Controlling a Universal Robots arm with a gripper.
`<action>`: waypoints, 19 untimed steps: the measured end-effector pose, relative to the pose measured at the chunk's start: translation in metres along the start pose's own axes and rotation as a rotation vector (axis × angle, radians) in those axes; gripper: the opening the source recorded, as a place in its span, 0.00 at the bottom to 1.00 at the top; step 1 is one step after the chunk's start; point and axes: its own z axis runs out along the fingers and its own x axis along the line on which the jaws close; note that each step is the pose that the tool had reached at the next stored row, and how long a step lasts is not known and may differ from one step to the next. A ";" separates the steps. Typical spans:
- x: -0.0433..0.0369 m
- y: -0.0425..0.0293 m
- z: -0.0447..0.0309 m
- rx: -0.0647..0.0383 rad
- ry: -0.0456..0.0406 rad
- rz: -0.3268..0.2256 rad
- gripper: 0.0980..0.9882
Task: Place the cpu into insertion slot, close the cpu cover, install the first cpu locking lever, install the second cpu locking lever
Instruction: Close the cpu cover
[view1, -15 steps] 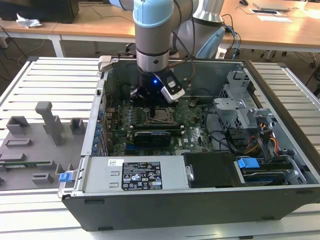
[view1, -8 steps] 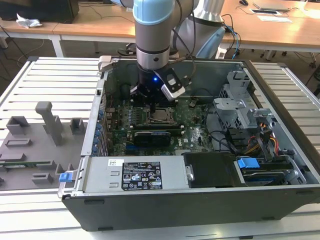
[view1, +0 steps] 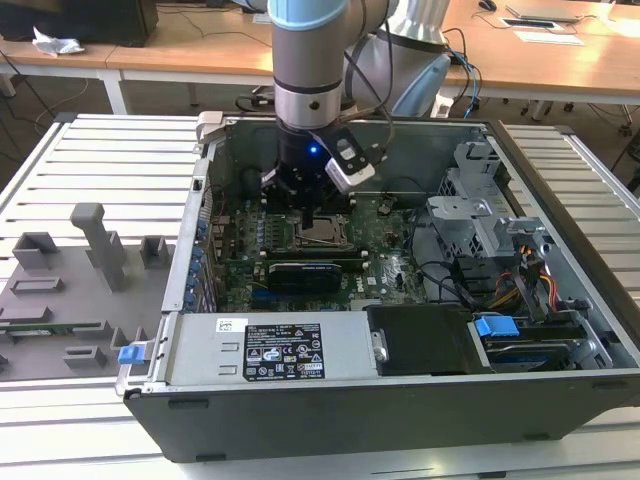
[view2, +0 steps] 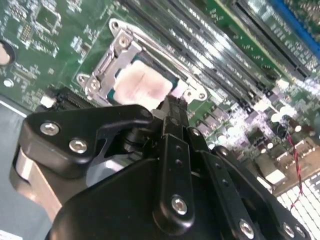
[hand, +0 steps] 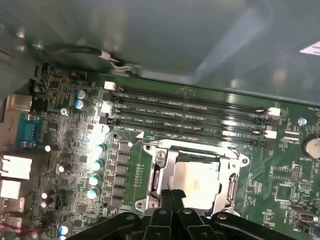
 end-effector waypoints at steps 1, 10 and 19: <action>-0.0025 -0.0004 0.0001 0.003 0.0008 0.000 0.01; -0.0222 -0.0031 -0.0021 0.012 0.0104 0.000 0.01; -0.0227 -0.0032 -0.0124 0.012 0.0104 0.000 0.01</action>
